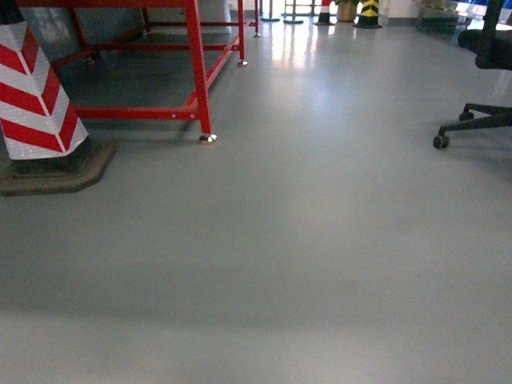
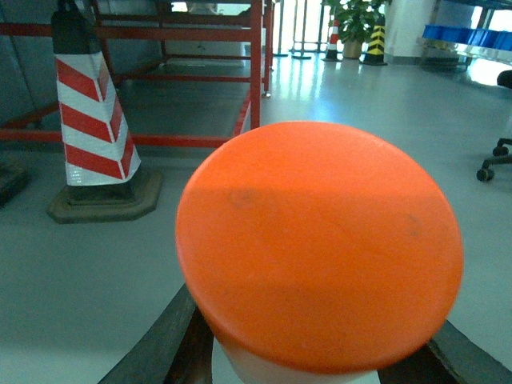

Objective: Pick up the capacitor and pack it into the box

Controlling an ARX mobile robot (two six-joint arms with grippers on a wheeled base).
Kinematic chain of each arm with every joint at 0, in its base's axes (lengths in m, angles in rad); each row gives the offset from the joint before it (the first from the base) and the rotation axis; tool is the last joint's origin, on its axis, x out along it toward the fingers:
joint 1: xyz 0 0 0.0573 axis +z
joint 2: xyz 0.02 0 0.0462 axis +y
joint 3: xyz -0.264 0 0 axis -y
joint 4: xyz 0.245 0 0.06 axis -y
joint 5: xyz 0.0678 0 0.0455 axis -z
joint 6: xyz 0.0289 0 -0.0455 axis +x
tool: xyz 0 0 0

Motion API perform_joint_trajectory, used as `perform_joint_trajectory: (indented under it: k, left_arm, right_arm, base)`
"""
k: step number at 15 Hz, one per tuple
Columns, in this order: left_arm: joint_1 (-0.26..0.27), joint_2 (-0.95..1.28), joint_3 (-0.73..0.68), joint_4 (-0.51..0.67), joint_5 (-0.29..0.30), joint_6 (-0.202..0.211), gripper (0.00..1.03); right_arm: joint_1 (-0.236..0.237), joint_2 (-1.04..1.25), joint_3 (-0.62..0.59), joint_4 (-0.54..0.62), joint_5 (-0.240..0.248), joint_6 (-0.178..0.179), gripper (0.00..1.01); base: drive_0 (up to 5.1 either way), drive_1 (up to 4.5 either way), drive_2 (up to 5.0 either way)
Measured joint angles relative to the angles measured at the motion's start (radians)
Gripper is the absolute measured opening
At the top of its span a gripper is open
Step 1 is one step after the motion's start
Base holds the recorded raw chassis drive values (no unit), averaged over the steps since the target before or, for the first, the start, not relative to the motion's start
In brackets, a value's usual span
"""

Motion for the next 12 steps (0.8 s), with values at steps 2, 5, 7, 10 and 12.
perform_joint_trajectory:
  k: [2,5,7,10,12]
  left_arm:
    - [0.000,0.000,0.000,-0.001,0.000,0.000,0.43]
    - [0.000,0.000,0.000,0.000,-0.002,0.000,0.43]
    - [0.000,0.000,0.000,0.001,0.000,0.000,0.43]
    - [0.000,0.000,0.000,-0.001,-0.001,0.000,0.43]
    - [0.000,0.000,0.000,-0.001,-0.001,0.000,0.43]
  right_arm:
    - [0.000,0.000,0.000,-0.002,0.000,0.000,0.98]
    - [0.000,0.000,0.000,-0.001,0.000,0.000,0.98]
    - [0.000,0.000,0.000,-0.001,0.000,0.000,0.98]
    - [0.000,0.000,0.000,0.004,-0.001,0.000,0.98]
    - [0.000,0.000,0.000,0.002,0.000,0.000,0.98]
  base:
    - [-5.0,2.43,2.4]
    - [-5.0,2.46,2.5]
    - [-5.0,2.41,2.4]
    - [-5.0,2.42,2.4]
    - [-5.0,2.43,2.4]
